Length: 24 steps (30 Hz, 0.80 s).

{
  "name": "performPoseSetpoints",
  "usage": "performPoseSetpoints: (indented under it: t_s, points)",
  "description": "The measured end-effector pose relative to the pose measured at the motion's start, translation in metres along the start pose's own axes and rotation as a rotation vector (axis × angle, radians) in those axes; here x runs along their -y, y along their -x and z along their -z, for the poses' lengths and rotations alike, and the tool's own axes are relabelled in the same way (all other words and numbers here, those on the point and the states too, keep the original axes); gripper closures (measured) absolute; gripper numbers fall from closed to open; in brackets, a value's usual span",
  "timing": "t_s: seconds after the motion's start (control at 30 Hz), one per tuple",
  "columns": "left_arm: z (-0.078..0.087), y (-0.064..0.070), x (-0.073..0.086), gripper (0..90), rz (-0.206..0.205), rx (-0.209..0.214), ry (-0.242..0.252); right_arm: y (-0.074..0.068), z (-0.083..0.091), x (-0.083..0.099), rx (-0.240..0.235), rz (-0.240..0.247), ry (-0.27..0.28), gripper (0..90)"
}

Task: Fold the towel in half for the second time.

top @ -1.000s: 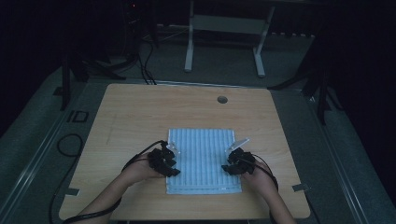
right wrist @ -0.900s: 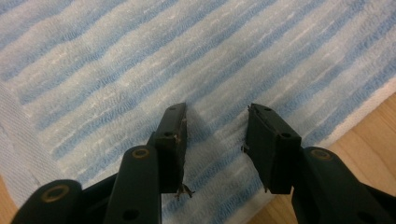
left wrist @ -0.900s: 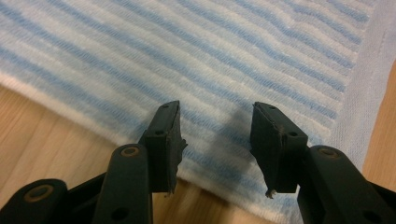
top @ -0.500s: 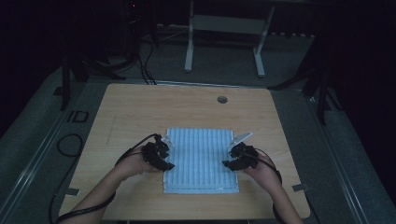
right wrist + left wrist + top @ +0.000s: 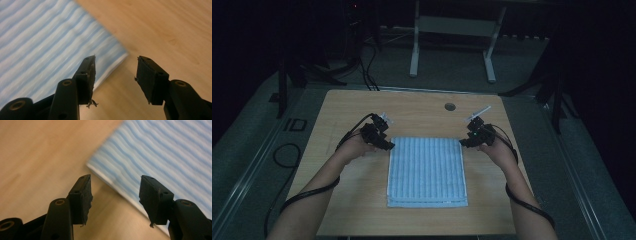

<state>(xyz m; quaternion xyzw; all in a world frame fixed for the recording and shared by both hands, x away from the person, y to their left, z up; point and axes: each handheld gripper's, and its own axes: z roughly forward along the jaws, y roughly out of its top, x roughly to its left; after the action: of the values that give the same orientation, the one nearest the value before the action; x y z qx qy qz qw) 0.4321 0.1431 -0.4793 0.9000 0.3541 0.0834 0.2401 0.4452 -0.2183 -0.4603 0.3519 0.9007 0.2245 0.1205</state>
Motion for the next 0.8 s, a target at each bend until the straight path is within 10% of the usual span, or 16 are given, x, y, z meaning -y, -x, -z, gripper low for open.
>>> performPoseSetpoints:
  t_s: [0.53,0.8]
  points:
    - [-0.039,-0.033,-0.014,44.9,0.108,0.048,0.027,0.025,-0.06,-0.019,-0.054,-0.143,-0.09,56.8]
    - [-0.053,-0.032,-0.017,48.0,0.087,0.035,-0.014,0.02,-0.078,-0.014,-0.043,-0.118,-0.166,65.0]
